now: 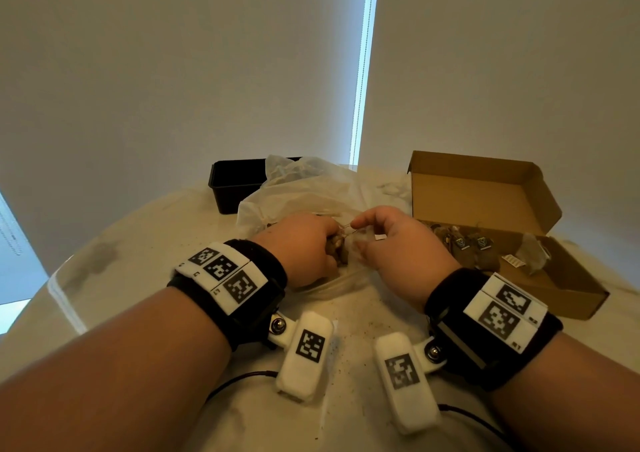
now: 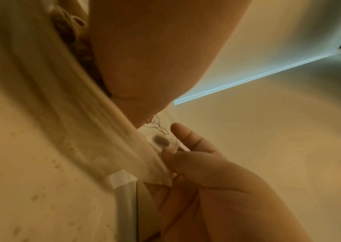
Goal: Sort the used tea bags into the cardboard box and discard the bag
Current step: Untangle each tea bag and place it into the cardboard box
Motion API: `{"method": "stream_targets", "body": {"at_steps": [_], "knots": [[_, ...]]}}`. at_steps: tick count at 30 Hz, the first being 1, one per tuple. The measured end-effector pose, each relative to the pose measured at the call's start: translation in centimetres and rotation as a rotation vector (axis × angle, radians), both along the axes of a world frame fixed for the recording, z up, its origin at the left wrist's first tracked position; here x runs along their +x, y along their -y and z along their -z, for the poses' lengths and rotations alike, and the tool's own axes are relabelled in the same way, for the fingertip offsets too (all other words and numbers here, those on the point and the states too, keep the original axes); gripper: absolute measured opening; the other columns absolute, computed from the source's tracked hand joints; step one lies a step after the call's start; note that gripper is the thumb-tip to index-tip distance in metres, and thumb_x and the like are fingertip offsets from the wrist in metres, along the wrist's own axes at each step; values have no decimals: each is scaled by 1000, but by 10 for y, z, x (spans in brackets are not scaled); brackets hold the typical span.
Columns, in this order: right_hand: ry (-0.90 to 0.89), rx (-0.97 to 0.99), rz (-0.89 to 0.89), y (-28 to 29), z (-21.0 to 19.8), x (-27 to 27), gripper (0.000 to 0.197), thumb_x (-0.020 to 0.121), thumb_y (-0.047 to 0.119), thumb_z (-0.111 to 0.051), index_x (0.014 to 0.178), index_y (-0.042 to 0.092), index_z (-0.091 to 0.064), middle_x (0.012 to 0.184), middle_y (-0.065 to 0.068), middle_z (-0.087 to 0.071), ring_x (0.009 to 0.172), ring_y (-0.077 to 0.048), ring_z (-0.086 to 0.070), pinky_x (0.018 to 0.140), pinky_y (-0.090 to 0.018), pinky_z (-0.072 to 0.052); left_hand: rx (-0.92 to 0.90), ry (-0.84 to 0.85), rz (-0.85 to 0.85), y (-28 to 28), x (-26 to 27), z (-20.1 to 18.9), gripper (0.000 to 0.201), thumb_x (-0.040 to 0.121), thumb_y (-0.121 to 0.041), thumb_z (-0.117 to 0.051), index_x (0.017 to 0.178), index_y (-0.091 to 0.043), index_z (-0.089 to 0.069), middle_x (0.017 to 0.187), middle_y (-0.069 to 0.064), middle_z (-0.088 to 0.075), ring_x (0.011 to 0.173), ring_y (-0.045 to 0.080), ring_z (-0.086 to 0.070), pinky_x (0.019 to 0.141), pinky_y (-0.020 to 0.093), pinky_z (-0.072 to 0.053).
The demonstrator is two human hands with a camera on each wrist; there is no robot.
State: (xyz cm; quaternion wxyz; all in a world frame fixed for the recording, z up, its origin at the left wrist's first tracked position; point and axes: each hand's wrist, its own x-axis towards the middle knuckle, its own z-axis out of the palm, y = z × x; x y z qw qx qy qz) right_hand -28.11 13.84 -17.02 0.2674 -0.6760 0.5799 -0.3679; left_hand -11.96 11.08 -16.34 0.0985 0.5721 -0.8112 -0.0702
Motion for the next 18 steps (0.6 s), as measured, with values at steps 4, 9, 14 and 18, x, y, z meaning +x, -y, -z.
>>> {"method": "stream_targets", "body": {"at_steps": [4, 9, 14, 18], "knots": [[42, -37, 39, 1, 1, -3, 34, 96, 10, -57, 120, 33, -60, 118, 8, -60, 94, -8, -61, 72, -22, -51, -76, -90, 22, -5, -1, -5, 8, 90, -28, -58, 88, -27, -51, 84, -5, -55, 78, 15, -53, 67, 30, -38], [56, -17, 61, 0, 0, -2, 45, 95, 10, -56, 135, 31, -55, 132, 4, -58, 113, -13, -58, 90, -29, -52, -165, -305, 56, -12, -3, -11, 9, 86, -20, -56, 79, -23, -51, 75, -2, -56, 68, 15, -51, 58, 28, -35], [32, 3, 29, 2, 2, -1, 48, 95, 11, -58, 138, 30, -54, 133, 3, -60, 116, -17, -60, 100, -40, -52, -214, -677, 54, -17, -7, -9, 9, 84, -14, -55, 92, -17, -60, 77, 7, -61, 68, 25, -57, 63, 44, -52], [10, 20, 15, 2, 3, -4, 50, 96, 9, -57, 141, 30, -51, 139, 4, -55, 125, -15, -54, 104, -36, -49, -98, -946, -20, -21, -11, -10, 16, 87, -15, -52, 97, -20, -63, 74, 5, -64, 65, 26, -63, 63, 49, -59]]}}
